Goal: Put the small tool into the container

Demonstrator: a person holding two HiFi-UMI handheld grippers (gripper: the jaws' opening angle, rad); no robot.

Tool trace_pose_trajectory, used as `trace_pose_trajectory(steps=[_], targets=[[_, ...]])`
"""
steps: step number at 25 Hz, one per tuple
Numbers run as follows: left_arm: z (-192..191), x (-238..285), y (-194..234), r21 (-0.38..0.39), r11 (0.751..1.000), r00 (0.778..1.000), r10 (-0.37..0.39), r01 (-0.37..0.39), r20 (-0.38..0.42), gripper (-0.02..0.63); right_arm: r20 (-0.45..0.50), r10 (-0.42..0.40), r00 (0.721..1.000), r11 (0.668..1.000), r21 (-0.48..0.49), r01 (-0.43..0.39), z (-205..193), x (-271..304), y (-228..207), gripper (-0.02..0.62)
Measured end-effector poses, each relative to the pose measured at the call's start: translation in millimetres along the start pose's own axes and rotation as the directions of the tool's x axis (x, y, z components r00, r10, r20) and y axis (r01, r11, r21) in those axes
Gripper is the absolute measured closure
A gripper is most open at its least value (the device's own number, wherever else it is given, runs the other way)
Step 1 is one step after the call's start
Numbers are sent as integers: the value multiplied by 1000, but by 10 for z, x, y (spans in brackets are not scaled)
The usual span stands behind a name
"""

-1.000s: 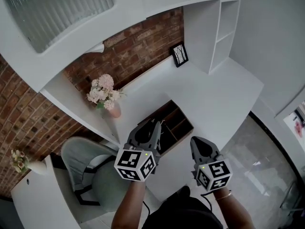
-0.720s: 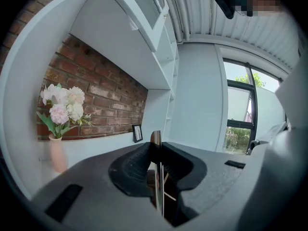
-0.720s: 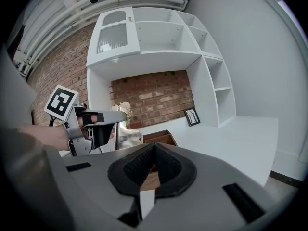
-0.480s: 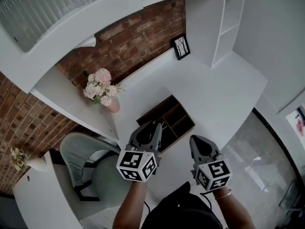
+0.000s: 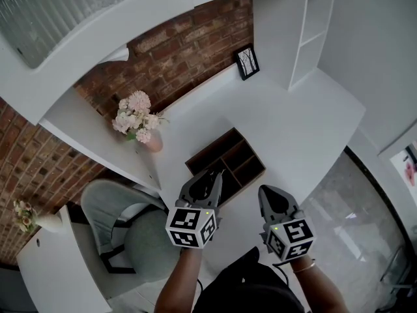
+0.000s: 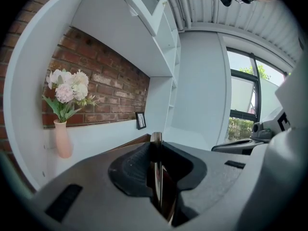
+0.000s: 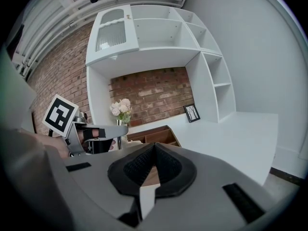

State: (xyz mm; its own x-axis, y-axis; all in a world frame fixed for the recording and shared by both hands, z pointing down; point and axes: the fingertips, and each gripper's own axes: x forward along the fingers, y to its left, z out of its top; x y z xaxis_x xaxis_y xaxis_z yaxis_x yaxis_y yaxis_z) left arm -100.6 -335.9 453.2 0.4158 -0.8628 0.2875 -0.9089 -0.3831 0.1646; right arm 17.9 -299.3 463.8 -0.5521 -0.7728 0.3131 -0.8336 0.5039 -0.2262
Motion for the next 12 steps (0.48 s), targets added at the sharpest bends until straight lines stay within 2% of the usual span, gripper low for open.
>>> trace_pose_trajectory(steps=[5,12], targets=[[-124,19,1,4,1000,999,5,-5,-34,529,2,-8,1000,1000,-5,8,-22,-16,-20,594],[-157,32,18,-7,1000,1000,3,-3,-31,529,-9,-2,1000,1000,-7,2,-62,-44,11,594]])
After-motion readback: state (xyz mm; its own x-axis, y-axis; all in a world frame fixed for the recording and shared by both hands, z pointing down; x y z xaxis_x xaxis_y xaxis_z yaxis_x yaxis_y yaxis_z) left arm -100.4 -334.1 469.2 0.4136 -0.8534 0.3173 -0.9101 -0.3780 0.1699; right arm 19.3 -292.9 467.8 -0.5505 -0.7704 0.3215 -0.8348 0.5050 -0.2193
